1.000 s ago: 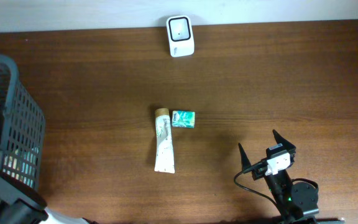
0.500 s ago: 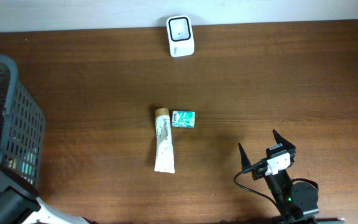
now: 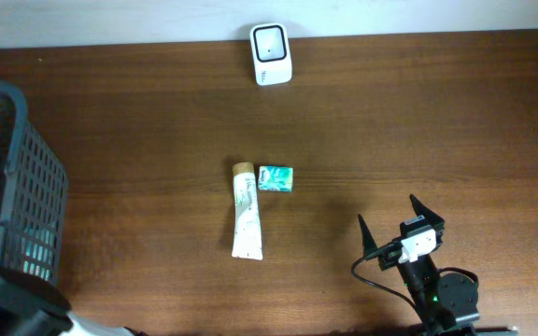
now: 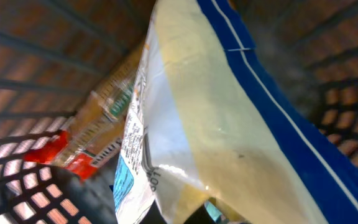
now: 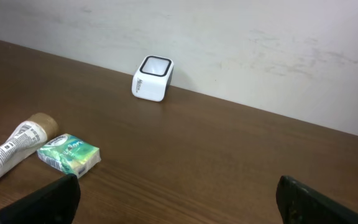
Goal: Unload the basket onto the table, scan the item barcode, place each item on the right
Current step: 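Pull the white-and-blue wipes packet from the basket and drop it on the table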
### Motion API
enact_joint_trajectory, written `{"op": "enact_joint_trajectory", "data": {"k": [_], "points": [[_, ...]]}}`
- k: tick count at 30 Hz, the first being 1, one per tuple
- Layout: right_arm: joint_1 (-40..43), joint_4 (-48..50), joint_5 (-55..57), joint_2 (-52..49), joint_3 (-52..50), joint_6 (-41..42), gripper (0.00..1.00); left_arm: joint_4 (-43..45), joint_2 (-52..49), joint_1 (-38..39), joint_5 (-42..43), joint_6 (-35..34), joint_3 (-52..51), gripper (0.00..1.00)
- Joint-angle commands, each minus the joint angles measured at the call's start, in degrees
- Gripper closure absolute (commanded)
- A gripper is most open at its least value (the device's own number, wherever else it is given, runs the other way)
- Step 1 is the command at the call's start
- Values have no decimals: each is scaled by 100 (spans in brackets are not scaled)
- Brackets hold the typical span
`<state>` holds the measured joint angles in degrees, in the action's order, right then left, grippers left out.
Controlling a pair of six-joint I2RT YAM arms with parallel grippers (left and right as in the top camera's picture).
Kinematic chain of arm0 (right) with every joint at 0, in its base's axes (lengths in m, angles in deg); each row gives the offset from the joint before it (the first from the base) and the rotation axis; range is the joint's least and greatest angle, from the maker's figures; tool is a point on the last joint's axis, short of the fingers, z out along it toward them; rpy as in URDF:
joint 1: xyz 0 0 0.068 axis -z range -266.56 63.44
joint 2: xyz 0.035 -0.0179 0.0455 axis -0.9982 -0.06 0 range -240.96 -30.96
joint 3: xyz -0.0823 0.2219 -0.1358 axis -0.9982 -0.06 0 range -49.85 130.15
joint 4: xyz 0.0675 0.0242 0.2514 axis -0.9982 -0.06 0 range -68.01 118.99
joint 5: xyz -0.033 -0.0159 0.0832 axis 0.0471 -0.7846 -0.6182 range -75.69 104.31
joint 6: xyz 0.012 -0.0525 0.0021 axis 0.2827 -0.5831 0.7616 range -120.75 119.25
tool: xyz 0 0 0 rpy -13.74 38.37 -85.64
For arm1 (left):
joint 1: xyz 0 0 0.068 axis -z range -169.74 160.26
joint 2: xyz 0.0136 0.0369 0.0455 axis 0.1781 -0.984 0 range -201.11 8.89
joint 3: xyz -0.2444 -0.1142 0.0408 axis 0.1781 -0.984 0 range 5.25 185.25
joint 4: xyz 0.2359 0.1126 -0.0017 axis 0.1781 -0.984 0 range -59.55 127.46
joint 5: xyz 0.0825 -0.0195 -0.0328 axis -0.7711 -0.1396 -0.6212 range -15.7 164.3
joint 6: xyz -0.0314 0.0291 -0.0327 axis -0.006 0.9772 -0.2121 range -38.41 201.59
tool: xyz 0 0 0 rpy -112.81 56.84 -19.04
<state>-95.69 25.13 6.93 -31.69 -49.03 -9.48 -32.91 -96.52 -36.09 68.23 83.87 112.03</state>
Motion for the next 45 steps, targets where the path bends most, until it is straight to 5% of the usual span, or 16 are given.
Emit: {"op": "enact_joint_trajectory", "data": {"k": [1,7,11,17,20,23,29,36,37,39,40,45], "points": [[15,-2,33,37,-50,83,1,391,1075,144,293,-173,247,100],[15,-2,33,37,-50,83,1,1139,2730,1488,332,-299,247,100],[15,-2,33,37,-50,83,1,951,3370,3536,330,-297,245,100],[15,-2,33,37,-50,83,1,-313,2090,6102,236,-302,-249,100],[15,-2,33,37,-50,83,1,-376,1368,6583,-1005,-767,-1128,100],[15,-2,33,37,-50,83,1,321,1152,6931,-1718,-935,-2330,100],[15,-2,33,37,-50,83,1,2643,826,7847,-1062,-935,-4380,100],[15,-2,33,37,-50,83,1,3976,570,8415,-566,-909,-4428,100],[15,-2,33,37,-50,83,1,4046,570,8443,-570,-909,-4428,84],[15,-2,33,37,-50,83,1,4009,579,8402,-708,-911,-4389,21],[15,-2,33,37,-50,83,1,3877,599,8356,-789,-914,-4271,1],[15,-2,33,37,-50,83,1,1419,1307,7254,-1034,-1209,-1067,1]]}}
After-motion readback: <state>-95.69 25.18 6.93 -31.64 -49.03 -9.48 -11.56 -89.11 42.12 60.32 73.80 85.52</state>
